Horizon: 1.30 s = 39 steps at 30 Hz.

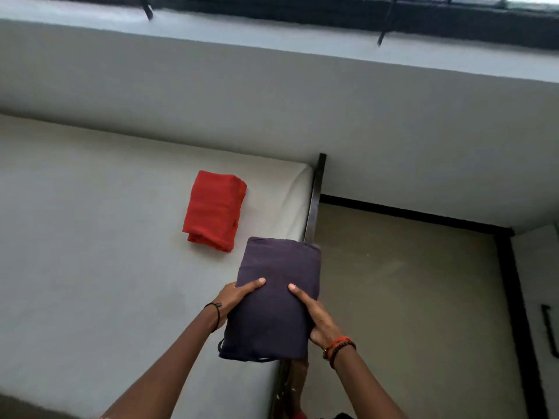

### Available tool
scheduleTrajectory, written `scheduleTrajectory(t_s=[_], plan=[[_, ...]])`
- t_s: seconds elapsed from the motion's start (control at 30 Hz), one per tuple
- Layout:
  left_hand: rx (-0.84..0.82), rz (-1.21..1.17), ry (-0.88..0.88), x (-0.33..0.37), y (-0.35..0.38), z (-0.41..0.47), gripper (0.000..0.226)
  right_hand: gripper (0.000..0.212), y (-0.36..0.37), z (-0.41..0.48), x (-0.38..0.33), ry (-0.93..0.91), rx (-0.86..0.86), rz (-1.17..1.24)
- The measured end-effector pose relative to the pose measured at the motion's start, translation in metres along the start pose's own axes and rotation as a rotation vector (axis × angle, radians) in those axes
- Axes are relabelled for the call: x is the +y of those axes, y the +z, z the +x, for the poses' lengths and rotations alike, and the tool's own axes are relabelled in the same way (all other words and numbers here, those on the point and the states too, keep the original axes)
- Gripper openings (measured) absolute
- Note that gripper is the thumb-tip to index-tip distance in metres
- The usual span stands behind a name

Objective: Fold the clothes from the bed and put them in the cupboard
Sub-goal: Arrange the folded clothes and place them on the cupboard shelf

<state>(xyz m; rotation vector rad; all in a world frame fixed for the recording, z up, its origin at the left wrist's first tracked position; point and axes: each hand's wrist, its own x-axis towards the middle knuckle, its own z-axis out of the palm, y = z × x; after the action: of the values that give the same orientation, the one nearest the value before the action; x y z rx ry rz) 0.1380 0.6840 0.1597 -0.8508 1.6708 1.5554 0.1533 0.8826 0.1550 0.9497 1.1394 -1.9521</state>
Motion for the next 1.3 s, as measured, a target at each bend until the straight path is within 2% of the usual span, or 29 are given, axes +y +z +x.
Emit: scheduleTrajectory(t_s=[0.27, 0.5, 0.67, 0.83, 1.0, 1.13, 1.2, 1.3], plan=[[-0.198, 0.198, 0.108, -0.017, 0.057, -0.098, 0.074, 0.043, -0.049, -0.133, 0.041, -0.186, 0.078, 0.120], [-0.378, 0.383, 0.140, -0.046, 0.140, -0.180, 0.070, 0.038, -0.115, -0.252, 0.098, -0.342, 0.217, 0.290], [-0.493, 0.539, 0.141, -0.075, 0.217, -0.234, 0.069, 0.045, -0.174, -0.326, 0.147, -0.399, 0.334, 0.442], [-0.621, 0.737, 0.148, -0.115, 0.296, -0.275, 0.088, 0.048, -0.232, -0.387, 0.200, -0.470, 0.425, 0.603], [-0.709, 0.888, 0.204, -0.160, 0.368, -0.319, 0.072, 0.055, -0.291, -0.434, 0.252, -0.485, 0.493, 0.722], [-0.782, 0.929, 0.183, -0.208, 0.423, -0.347, 0.061, 0.049, -0.339, -0.466, 0.296, -0.531, 0.510, 0.824], [-0.798, 0.949, 0.155, -0.235, 0.449, -0.356, 0.067, 0.043, -0.367, -0.482, 0.315, -0.531, 0.504, 0.858], [-0.796, 0.981, 0.097, -0.274, 0.479, -0.359, 0.082, 0.046, -0.407, -0.496, 0.342, -0.507, 0.515, 0.883]])
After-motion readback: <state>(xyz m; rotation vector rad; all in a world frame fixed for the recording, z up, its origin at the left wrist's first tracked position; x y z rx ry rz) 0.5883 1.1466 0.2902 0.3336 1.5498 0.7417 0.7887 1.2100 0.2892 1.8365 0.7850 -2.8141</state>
